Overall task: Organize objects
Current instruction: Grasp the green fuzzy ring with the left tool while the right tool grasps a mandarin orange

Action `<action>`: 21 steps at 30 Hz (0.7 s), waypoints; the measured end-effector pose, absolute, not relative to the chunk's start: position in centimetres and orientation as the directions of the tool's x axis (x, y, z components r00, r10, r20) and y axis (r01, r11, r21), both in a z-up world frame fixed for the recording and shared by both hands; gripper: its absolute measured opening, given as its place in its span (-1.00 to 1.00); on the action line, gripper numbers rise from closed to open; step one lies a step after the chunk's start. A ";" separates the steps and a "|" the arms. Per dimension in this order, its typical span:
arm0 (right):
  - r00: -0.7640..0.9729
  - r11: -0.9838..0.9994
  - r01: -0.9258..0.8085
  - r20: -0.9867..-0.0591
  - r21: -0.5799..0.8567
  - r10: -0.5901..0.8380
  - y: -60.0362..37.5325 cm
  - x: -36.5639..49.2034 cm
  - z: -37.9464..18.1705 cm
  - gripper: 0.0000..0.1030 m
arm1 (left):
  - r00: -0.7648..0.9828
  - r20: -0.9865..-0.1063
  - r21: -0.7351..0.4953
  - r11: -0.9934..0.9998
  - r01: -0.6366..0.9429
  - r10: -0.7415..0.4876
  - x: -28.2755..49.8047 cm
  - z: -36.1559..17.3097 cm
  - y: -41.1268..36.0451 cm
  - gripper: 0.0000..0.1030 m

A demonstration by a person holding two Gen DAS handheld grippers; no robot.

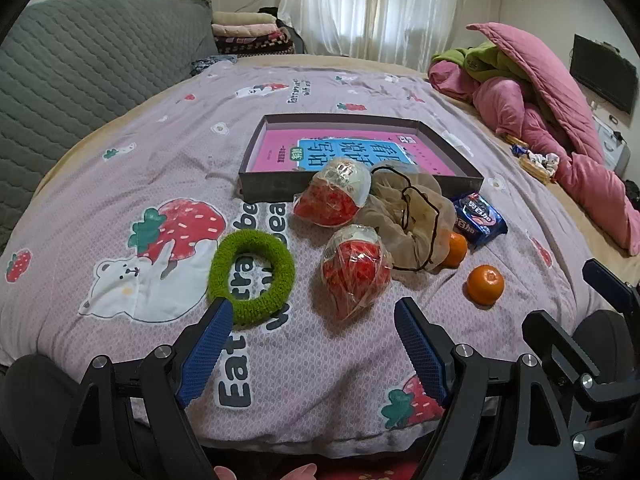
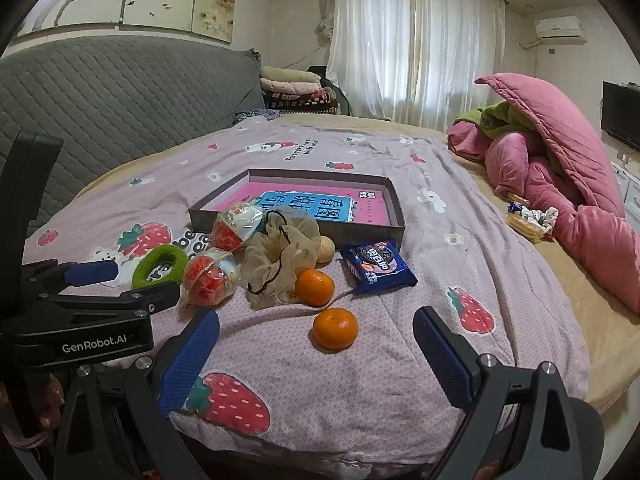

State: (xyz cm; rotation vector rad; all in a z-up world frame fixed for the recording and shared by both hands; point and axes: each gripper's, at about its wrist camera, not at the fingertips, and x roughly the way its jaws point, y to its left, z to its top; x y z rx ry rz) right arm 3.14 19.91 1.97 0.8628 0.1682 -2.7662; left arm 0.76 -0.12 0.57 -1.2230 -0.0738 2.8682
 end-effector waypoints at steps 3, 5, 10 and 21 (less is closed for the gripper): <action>-0.797 -0.965 0.260 -0.573 -0.038 -0.193 19.9 3.1 1.9 0.90 | -0.692 -0.721 -0.053 -0.999 -0.002 0.040 0.8 0.6 -0.2 0.62; -0.797 -0.965 0.261 -0.572 -0.037 -0.193 19.9 3.1 1.9 0.90 | -0.692 -0.721 -0.054 -0.999 -0.002 0.040 0.8 0.6 -0.2 0.62; -0.795 -0.964 0.262 -0.575 -0.038 -0.193 20.0 3.1 1.8 0.90 | -0.691 -0.722 -0.051 -0.999 0.000 0.037 0.9 0.6 -0.2 0.62; -0.774 -0.965 0.261 -0.603 -0.023 -0.195 20.1 2.7 1.0 0.90 | -0.664 -0.747 -0.048 -0.999 -0.001 0.036 0.8 -0.5 -0.7 0.62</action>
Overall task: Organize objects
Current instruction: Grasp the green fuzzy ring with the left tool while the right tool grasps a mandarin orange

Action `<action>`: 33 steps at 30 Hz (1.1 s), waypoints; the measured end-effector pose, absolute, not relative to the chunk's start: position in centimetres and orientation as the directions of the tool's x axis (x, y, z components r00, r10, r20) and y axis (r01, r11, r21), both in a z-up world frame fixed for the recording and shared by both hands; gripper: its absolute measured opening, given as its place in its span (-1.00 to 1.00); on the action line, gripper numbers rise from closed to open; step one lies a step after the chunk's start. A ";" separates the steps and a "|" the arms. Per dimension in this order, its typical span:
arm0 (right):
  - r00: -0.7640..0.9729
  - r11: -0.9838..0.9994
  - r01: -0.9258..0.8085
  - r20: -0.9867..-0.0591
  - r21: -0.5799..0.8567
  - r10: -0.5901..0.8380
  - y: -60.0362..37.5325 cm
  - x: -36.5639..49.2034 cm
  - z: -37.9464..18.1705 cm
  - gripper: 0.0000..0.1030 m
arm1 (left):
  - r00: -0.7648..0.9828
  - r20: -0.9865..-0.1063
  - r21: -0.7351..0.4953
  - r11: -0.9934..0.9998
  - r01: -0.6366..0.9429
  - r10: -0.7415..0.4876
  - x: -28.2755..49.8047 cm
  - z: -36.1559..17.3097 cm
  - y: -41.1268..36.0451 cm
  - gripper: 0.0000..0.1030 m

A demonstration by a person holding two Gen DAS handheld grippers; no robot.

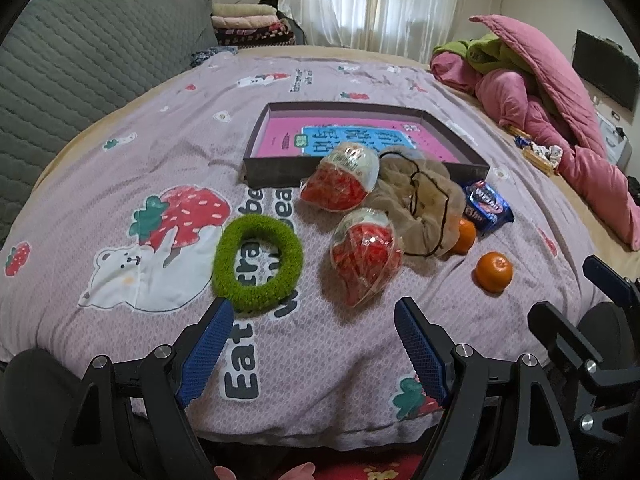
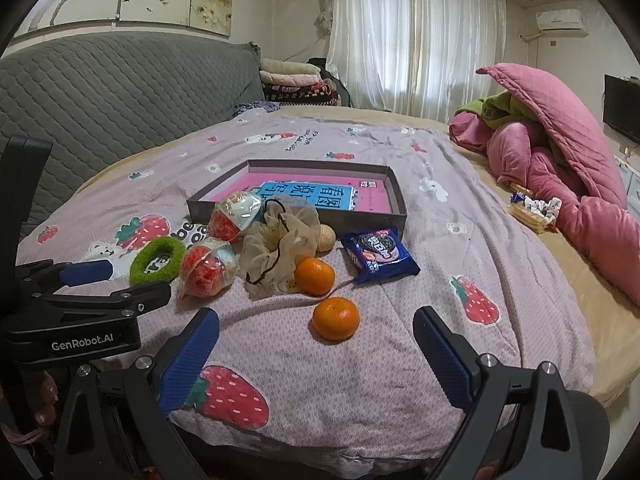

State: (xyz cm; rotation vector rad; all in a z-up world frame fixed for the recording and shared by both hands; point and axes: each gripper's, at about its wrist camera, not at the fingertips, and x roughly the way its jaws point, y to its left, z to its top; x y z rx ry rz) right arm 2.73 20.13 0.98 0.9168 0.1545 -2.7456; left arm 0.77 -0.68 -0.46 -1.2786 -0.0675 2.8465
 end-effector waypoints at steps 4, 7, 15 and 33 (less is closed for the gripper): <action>-0.758 -0.964 0.266 -0.621 -0.015 -0.199 20.2 2.5 0.4 0.90 | -0.665 -0.746 -0.040 -0.999 0.007 0.025 0.6 -0.8 -1.4 0.62; -0.753 -0.964 0.267 -0.627 -0.009 -0.202 20.3 2.3 0.2 0.90 | -0.661 -0.749 -0.063 -0.998 0.019 0.035 0.5 -1.0 -2.4 0.62; -0.739 -0.963 0.271 -0.642 -0.004 -0.205 20.3 1.8 -0.4 0.90 | -0.670 -0.742 -0.063 -0.997 0.048 0.015 0.0 -1.4 -4.1 0.62; -0.665 -0.971 0.231 -0.718 0.063 -0.205 21.4 -2.7 -2.9 0.77 | -0.621 -0.784 -0.014 -1.000 -0.003 0.013 -4.1 -3.8 -4.2 0.62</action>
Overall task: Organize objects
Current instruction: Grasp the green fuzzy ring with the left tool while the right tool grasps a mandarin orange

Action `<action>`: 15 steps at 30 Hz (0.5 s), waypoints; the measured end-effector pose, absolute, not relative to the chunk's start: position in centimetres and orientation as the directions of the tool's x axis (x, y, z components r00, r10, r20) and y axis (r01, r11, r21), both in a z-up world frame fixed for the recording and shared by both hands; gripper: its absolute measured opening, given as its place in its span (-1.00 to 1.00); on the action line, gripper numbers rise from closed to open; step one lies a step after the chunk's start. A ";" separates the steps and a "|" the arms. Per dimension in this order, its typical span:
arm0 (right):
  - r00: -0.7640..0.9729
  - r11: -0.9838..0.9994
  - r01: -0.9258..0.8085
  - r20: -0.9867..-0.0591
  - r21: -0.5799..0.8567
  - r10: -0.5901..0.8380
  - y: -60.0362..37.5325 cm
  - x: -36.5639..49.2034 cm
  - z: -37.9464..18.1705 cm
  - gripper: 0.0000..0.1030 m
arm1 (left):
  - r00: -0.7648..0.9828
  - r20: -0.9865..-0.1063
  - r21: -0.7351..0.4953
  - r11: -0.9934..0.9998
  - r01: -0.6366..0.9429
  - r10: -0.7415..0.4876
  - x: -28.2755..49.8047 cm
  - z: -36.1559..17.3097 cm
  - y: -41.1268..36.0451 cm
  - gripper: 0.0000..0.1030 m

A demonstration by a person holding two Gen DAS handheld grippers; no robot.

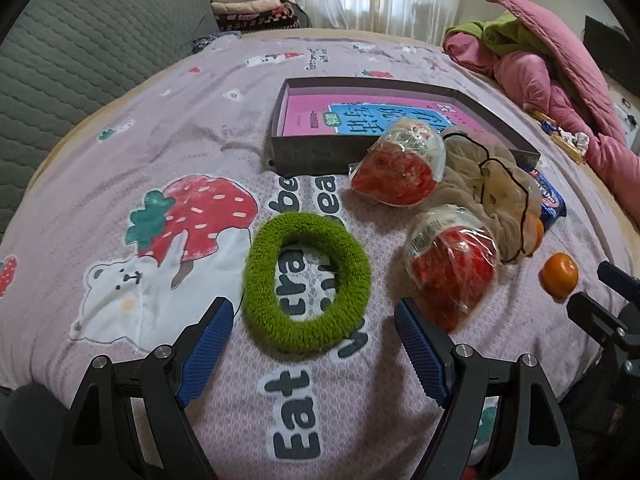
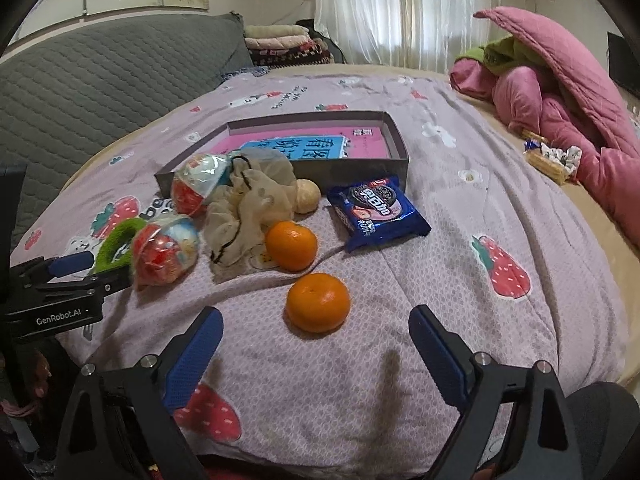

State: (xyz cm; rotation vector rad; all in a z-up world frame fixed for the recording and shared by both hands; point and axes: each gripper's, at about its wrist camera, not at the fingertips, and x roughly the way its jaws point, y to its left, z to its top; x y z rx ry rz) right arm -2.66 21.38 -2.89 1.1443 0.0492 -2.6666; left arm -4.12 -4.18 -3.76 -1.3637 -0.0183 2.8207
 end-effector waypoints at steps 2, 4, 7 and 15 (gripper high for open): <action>-0.656 -0.971 0.232 -0.728 0.052 -0.196 21.2 -3.3 -3.2 0.67 | -0.625 -0.780 -0.011 -1.000 -0.011 0.015 -4.5 -3.9 -4.0 0.62; -0.649 -0.972 0.232 -0.737 0.042 -0.187 20.9 -3.7 -3.5 0.51 | -0.623 -0.782 -0.013 -1.000 -0.020 0.023 -5.0 -4.2 -4.0 0.58; -0.638 -0.970 0.241 -0.749 0.030 -0.182 20.5 -4.2 -4.0 0.36 | -0.618 -0.785 -0.015 -0.999 -0.034 0.032 -5.7 -4.5 -4.0 0.43; -0.622 -0.959 0.285 -0.762 -0.004 -0.182 19.4 -4.6 -4.9 0.04 | -0.617 -0.786 0.022 -0.998 -0.061 0.021 -6.2 -4.8 -3.0 0.19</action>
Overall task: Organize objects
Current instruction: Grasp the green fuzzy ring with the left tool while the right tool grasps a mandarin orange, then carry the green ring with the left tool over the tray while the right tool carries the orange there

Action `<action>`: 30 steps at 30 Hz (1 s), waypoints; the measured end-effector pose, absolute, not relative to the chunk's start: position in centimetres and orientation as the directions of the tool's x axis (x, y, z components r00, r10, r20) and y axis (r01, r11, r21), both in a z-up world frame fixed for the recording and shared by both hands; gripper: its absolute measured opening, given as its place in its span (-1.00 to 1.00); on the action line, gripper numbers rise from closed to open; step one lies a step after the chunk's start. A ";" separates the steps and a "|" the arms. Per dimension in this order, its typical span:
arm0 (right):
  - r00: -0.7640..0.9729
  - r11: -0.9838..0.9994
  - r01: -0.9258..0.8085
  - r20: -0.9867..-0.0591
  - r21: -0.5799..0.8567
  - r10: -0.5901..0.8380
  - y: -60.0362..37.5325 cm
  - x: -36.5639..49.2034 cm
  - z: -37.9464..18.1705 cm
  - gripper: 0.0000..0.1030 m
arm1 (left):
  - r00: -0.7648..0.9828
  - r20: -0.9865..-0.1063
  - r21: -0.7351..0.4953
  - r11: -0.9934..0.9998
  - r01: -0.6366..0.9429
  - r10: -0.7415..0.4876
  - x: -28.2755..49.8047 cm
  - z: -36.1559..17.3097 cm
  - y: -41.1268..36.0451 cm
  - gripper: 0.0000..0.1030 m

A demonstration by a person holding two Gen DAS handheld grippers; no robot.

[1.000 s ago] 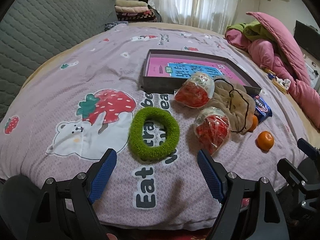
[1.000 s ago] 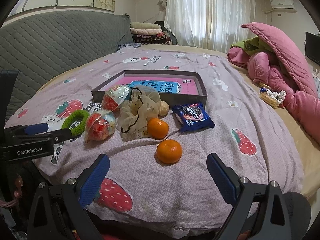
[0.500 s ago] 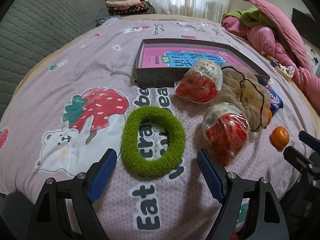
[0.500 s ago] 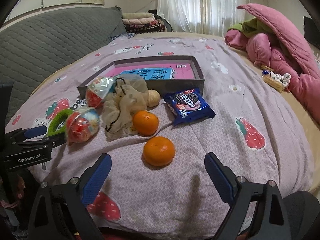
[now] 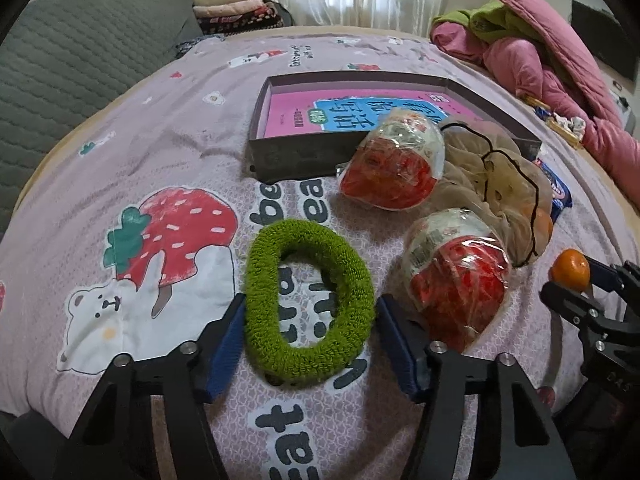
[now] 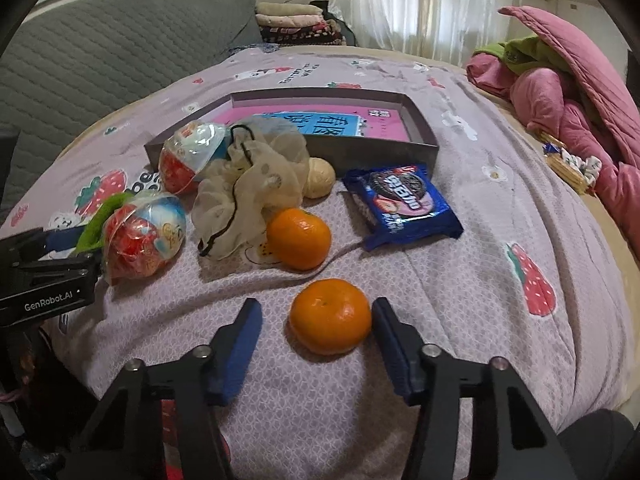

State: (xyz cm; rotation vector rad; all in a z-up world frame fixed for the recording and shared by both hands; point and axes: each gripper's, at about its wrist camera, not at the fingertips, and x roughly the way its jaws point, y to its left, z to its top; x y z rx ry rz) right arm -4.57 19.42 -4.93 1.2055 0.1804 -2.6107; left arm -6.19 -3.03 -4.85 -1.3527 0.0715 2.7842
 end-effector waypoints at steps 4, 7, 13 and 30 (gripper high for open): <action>-0.625 -0.957 0.291 -0.760 -0.015 -0.178 19.3 -4.6 -5.1 -0.08 | -0.606 -0.794 0.012 -0.997 -0.078 0.037 -6.3 -5.1 -2.8 -0.05; -0.636 -0.959 0.282 -0.754 -0.027 -0.165 19.4 -4.5 -5.0 -0.25 | -0.599 -0.796 -0.053 -0.995 -0.084 0.093 -6.7 -5.0 -3.4 -0.42; -0.642 -0.954 0.299 -0.740 -0.003 -0.199 19.8 -4.2 -4.4 -0.26 | -0.606 -0.779 -0.131 -0.987 -0.092 0.160 -6.3 -4.4 -4.4 -0.57; -0.733 -0.948 0.315 -0.645 -0.040 -0.217 19.8 -3.7 -0.8 -0.26 | -0.693 -0.702 -0.131 -0.986 -0.101 0.164 -4.3 0.1 -3.6 -0.57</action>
